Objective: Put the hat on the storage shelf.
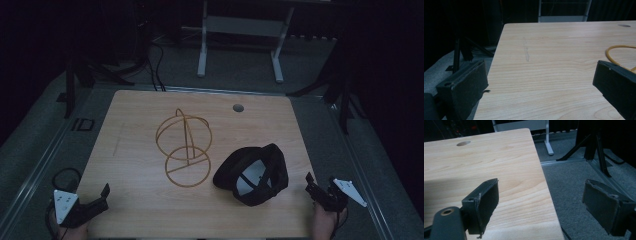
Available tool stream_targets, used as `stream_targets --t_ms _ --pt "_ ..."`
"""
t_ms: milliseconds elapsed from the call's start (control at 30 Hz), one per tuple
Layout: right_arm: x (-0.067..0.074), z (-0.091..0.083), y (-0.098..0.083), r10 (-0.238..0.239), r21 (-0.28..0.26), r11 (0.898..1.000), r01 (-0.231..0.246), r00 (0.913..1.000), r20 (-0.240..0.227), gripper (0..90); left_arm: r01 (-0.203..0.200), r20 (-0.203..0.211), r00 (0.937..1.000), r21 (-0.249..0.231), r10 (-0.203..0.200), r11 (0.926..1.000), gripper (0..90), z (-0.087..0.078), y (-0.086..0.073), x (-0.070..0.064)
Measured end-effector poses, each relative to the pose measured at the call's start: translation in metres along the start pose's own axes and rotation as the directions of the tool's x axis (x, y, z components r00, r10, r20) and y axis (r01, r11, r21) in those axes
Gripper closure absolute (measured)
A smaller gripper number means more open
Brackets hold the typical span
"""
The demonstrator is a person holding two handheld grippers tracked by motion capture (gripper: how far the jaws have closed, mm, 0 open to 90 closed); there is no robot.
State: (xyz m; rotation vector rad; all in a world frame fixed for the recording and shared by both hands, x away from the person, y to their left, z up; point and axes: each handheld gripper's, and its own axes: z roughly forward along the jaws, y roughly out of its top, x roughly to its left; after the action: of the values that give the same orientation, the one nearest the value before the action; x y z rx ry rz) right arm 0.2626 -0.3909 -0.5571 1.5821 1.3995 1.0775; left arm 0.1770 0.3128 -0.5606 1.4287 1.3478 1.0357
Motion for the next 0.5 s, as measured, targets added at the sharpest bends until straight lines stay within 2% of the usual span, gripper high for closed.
stream_targets --t_ms 333,433,500 --pt "0.0022 0.0005 0.0001 -0.019 0.009 1.0 0.019 0.9997 -0.013 13.8 -0.011 0.007 0.9999 0.006 0.011 0.9999 0.2 0.0009 -0.0002 0.0005" --pt "-0.0001 -0.0007 0.0016 -0.009 0.014 1.0 0.01 0.9989 -0.046 13.8 -0.008 0.015 0.9999 0.01 0.008 0.9999 0.2 0.0011 0.0001 0.0007" --pt "-0.0021 -0.0039 0.0036 -0.026 0.005 1.0 0.027 0.9966 -0.078 13.8 -0.006 0.022 0.9997 0.012 0.006 0.9999 0.2 0.0013 0.0004 0.0007"
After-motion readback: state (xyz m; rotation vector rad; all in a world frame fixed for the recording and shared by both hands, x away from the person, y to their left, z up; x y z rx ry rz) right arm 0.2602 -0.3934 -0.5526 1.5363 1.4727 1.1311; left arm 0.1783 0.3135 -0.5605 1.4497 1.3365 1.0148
